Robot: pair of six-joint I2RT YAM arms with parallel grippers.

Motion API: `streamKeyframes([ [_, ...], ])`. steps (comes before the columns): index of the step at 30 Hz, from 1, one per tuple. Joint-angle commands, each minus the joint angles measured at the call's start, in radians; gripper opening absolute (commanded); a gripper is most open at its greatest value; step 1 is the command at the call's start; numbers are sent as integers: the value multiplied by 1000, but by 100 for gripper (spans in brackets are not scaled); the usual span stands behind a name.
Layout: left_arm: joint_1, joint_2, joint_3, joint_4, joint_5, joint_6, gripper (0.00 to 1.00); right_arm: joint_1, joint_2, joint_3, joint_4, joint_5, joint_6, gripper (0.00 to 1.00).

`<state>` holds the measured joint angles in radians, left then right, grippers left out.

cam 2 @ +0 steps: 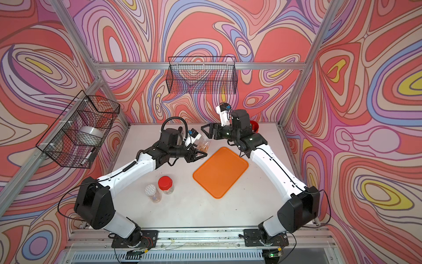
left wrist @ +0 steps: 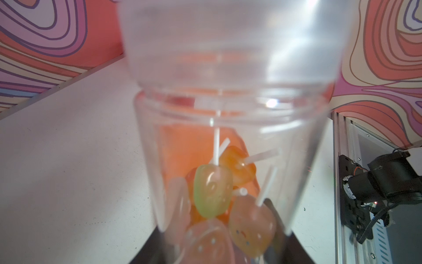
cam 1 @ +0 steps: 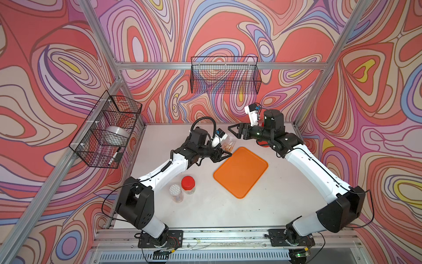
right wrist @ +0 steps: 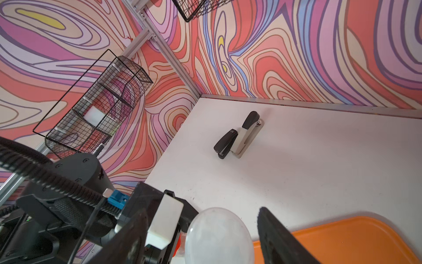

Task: Pour the candies out of the jar
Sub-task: Unscrew the lid from the jar.

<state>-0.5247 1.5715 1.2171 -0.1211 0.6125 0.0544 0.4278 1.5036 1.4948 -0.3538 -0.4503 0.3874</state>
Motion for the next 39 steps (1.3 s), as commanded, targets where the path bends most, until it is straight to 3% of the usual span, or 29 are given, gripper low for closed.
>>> streamKeyframes([
  [1, -1, -3, 41, 8, -2, 25, 0, 5, 6, -32, -8, 25, 9, 74],
  [9, -1, -1, 39, 24, 13, 16, 0, 10, -8, -76, -6, 16, 23, 70],
  [26, -4, -5, 35, 33, 25, 7, 0, 28, 34, -79, 38, -7, 40, 71],
  [32, -6, -5, 36, 32, 27, 5, 0, 29, 35, -80, 44, -10, 48, 58],
  [39, -6, -5, 32, 31, 27, 7, 0, 26, 34, -78, 44, -35, 69, 51],
])
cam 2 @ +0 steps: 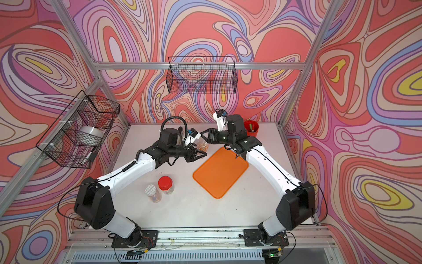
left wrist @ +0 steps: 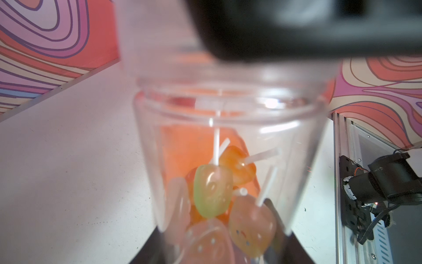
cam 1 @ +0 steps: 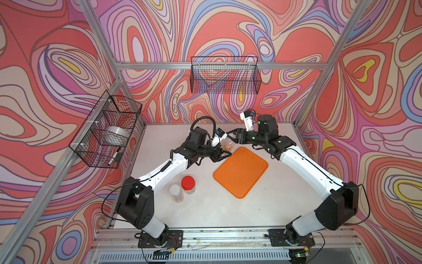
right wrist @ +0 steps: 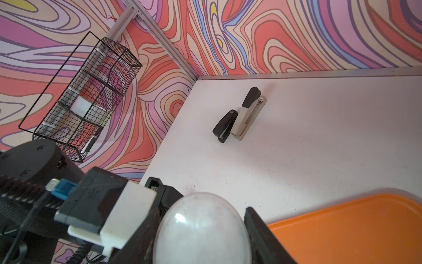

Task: Pour the candies out of the jar
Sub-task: Unscrew the lid from the jar.

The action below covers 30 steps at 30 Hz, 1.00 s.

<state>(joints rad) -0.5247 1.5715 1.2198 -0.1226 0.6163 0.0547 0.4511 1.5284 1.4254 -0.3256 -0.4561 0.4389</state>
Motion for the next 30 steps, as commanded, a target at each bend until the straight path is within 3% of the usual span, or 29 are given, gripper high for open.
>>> streamKeyframes([
  [1, -5, -5, 29, 31, 23, 8, 0, 2, 10, -2, 9, -32, 19, 49],
  [15, -5, -24, -3, 21, 30, 61, 0, -52, 56, 151, -136, -172, 19, 40],
  [30, -5, -19, -14, 33, 44, 65, 0, -84, 57, 201, -158, -140, -29, 38],
])
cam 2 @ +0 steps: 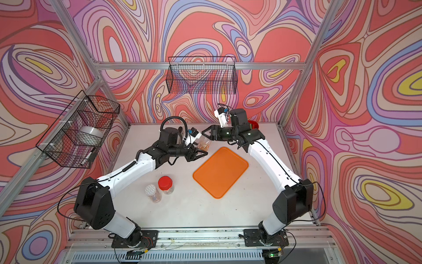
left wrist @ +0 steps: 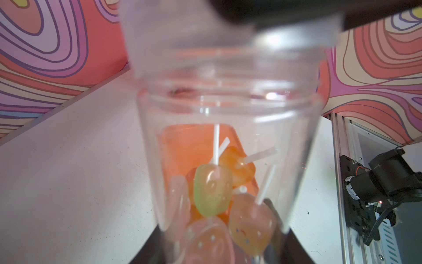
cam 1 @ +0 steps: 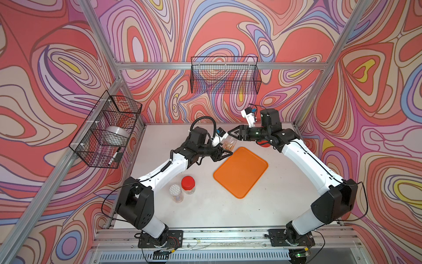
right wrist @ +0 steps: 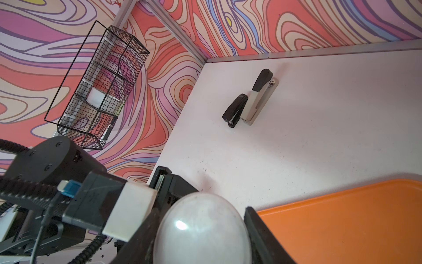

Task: Pour the candies out of the jar
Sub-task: Unscrew the lid from the jar.

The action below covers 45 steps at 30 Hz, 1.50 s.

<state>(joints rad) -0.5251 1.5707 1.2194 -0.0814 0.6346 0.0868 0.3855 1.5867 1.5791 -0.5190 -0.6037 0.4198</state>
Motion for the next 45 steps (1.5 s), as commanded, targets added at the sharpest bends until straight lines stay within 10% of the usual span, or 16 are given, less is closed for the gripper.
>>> streamKeyframes([
  [1, -4, -17, -14, -9, 25, 34, 0, -19, -2, 52, 30, 10, -17, 38],
  [24, -4, 17, -76, 73, -11, 64, 0, -38, -9, 61, 12, -39, 28, 36],
  [34, -5, -18, -148, 139, -90, -1, 0, -38, -20, -19, -27, 302, -133, 36],
  [45, 6, -13, -242, 261, -184, -114, 0, -158, -67, -452, 270, 672, -129, 34],
])
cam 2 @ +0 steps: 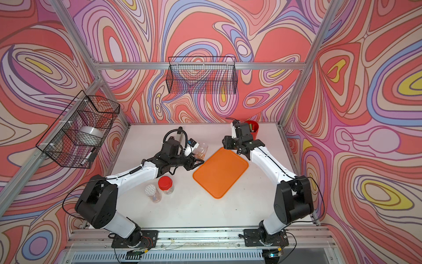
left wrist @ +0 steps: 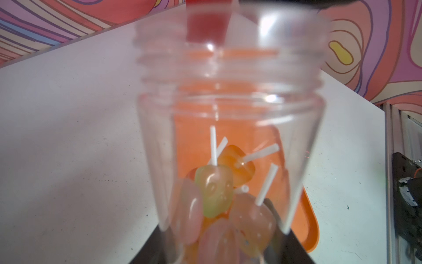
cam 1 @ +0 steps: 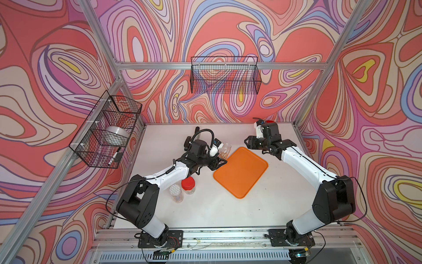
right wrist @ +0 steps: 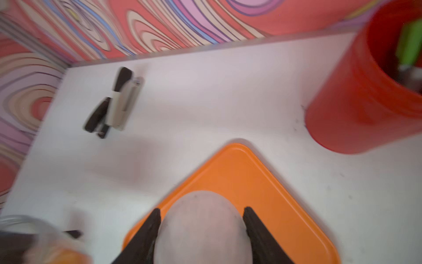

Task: Pour the candies out of the jar
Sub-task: Unscrew the lid from the jar, then place the lid at the center of the board.

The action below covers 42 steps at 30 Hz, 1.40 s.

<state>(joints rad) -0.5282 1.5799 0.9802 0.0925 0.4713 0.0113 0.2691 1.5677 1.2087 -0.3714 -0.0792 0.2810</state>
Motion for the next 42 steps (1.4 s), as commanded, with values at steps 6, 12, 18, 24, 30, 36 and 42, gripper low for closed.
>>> streamKeyframes([
  [6, 13, -8, 5, 83, -28, -35, 0, -187, -61, -297, 276, 243, 73, 34],
  [12, 13, 2, 17, 68, -34, -35, 0, -264, 19, -362, 380, 277, 123, 33],
  [18, 11, 6, 26, 47, -22, -34, 0, -293, 118, -268, 337, 295, 188, 33],
  [24, 10, 17, 34, 30, -10, -30, 0, -295, 224, -175, 268, 281, 240, 34],
  [30, 11, 27, 48, 6, 5, -27, 0, -295, 276, -114, 207, 275, 237, 36],
  [36, 10, 19, 48, -4, 13, -30, 0, -296, 300, -85, 170, 271, 230, 37],
  [42, 9, 22, 47, -4, 11, -33, 0, -295, 297, -84, 165, 272, 228, 44],
])
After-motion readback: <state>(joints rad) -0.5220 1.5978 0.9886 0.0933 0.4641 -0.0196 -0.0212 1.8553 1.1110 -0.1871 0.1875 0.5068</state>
